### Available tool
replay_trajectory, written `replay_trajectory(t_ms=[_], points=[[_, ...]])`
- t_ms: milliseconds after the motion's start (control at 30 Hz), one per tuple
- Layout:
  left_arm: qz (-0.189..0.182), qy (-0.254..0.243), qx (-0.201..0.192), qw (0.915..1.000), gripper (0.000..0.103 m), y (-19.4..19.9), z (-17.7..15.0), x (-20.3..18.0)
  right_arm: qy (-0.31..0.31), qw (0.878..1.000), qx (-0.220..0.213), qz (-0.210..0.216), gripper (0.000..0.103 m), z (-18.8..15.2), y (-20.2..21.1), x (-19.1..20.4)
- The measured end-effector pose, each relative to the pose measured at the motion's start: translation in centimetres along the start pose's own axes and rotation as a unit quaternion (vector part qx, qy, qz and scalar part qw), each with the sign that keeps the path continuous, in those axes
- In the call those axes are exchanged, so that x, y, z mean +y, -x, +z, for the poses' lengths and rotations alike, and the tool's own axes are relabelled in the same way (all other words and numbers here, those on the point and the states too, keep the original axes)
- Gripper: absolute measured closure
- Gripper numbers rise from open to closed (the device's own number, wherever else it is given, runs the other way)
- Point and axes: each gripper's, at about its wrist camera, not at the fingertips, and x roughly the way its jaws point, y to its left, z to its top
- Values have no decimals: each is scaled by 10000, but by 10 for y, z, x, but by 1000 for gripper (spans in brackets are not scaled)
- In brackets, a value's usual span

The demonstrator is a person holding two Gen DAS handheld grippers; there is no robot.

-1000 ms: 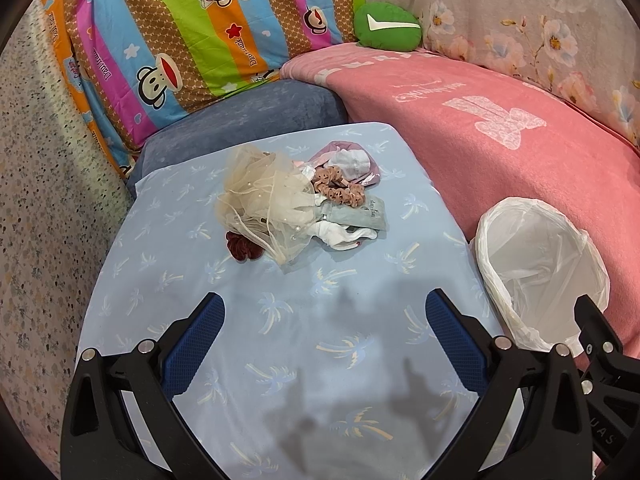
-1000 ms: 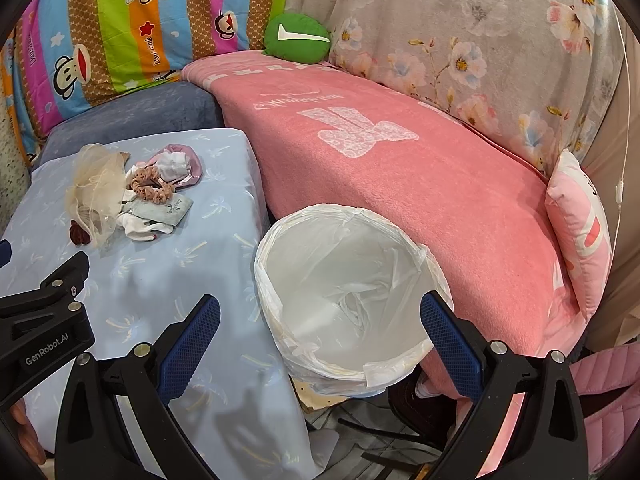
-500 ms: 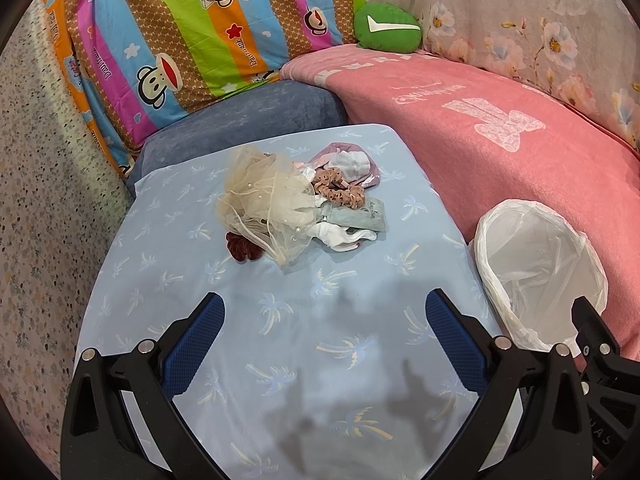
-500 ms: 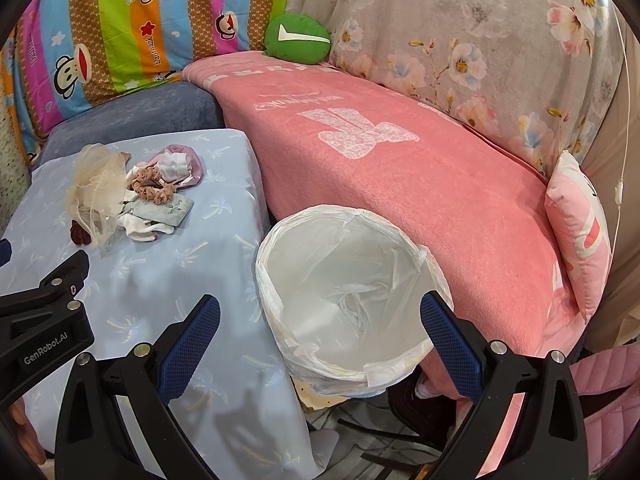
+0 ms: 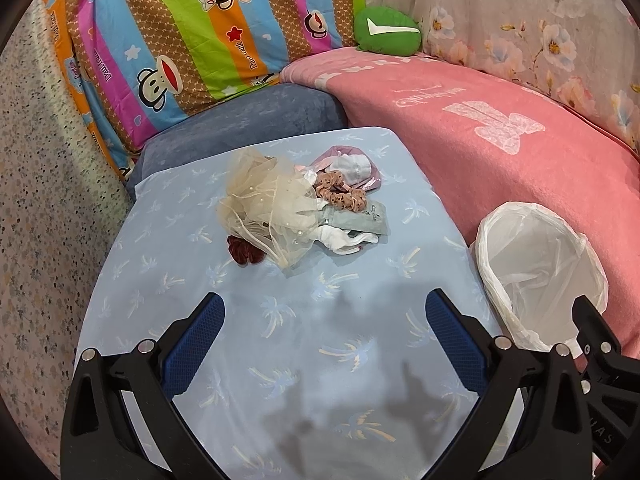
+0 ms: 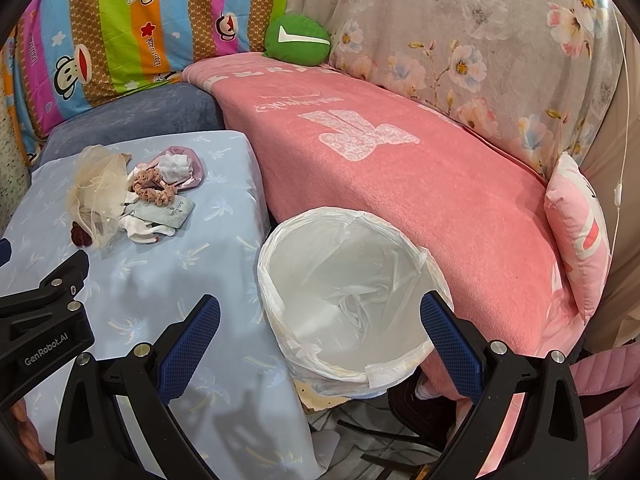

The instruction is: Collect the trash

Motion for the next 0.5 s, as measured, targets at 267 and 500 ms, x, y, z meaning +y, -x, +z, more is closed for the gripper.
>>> replay_trajectory(t_ms=[267, 500], points=[[-115, 57, 11, 9999, 7, -6, 2, 7, -22, 10000, -33, -9, 6, 6, 1, 5], [-129, 72, -95, 9998, 7, -17, 8, 20, -92, 9999, -81, 101, 6, 14, -6, 14]])
